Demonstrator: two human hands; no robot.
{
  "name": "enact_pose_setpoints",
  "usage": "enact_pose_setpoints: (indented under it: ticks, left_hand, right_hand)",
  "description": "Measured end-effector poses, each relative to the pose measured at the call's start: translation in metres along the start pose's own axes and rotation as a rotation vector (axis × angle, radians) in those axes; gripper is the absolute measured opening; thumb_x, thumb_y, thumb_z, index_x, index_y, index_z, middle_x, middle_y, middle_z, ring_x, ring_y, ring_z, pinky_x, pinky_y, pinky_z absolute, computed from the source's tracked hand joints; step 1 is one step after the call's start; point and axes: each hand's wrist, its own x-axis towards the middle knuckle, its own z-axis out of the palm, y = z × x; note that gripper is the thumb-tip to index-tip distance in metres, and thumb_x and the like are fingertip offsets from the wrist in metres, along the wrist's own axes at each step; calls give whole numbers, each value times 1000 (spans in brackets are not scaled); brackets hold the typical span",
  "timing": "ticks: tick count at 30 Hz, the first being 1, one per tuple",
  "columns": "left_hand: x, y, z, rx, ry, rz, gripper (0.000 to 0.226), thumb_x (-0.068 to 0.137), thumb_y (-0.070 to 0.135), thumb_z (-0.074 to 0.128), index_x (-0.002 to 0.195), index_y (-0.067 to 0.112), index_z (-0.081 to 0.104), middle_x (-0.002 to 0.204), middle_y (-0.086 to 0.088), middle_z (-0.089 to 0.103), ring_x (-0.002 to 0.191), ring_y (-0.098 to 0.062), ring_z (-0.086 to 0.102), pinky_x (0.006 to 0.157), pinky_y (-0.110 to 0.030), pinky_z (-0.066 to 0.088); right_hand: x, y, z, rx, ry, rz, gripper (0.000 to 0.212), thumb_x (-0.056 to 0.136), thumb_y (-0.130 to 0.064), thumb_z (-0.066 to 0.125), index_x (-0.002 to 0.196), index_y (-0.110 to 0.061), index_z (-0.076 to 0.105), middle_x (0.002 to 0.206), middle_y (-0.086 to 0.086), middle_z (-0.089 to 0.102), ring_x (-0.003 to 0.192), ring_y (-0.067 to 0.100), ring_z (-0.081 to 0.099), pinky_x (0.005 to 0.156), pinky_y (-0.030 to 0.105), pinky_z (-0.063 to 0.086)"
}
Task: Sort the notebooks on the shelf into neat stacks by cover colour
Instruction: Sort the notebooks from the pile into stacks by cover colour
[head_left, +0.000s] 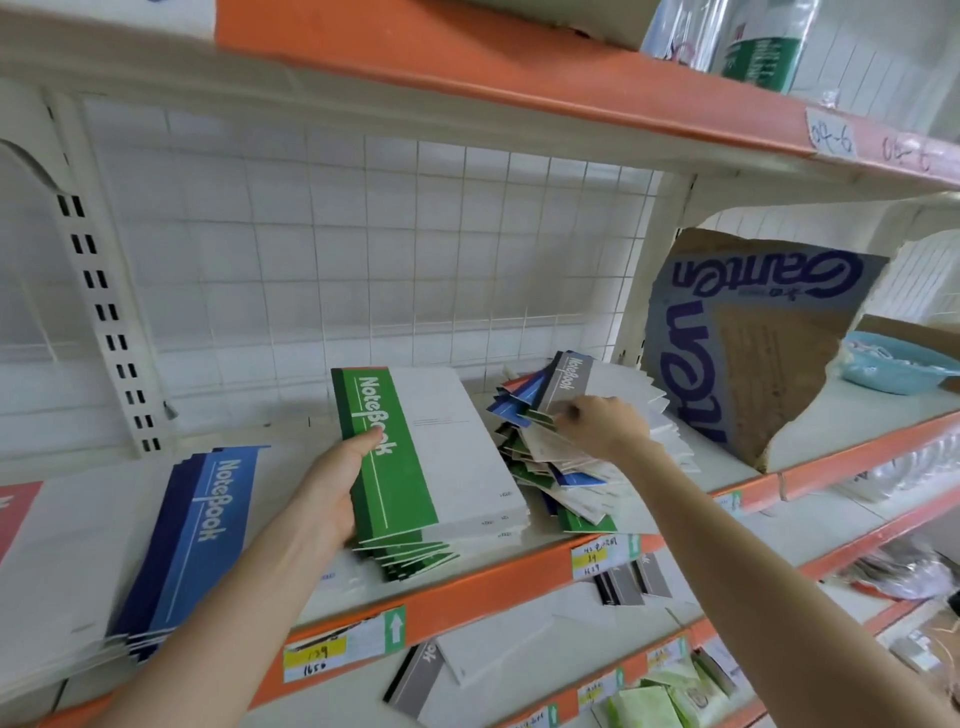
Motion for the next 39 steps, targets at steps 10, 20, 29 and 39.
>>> enact_pose_setpoints:
  ticks: [10, 20, 29, 39]
  left_hand:
    - [13, 3, 3, 16, -28, -28, 16, 95, 19, 51, 85, 9, 58, 79, -14, 62, 69, -24, 59, 56, -35, 42]
    - [11, -2, -1, 2, -38, -64, 16, 95, 15, 48, 85, 7, 56, 80, -13, 61, 70, -25, 57, 57, -34, 41]
    - [8, -8, 1, -49, -50, -82, 18, 96, 19, 46, 89, 6, 57, 80, -14, 60, 69, -25, 57, 57, -36, 42]
    - [11, -16, 21, -241, -116, -116, 27, 93, 36, 54, 90, 9, 53, 97, -12, 61, 88, -28, 60, 71, -41, 47]
  right_hand:
    - [1, -21, 3, -136, 117, 60, 35, 98, -35, 33, 105, -11, 56, 83, 6, 50, 70, 18, 48, 49, 23, 31]
    - [0, -20, 0, -67, 160, 76, 38, 100, -30, 28, 108, -6, 57, 85, 9, 53, 61, 16, 45, 47, 23, 28]
    - [-20, -10, 0, -64, 216, -41, 31, 97, -3, 32, 127, -5, 36, 69, 5, 45, 55, 19, 40, 47, 25, 27]
    - [-96, -52, -2, 25, 436, -905, 32, 69, 4, 52, 93, -6, 71, 62, 4, 68, 33, 24, 47, 30, 20, 37]
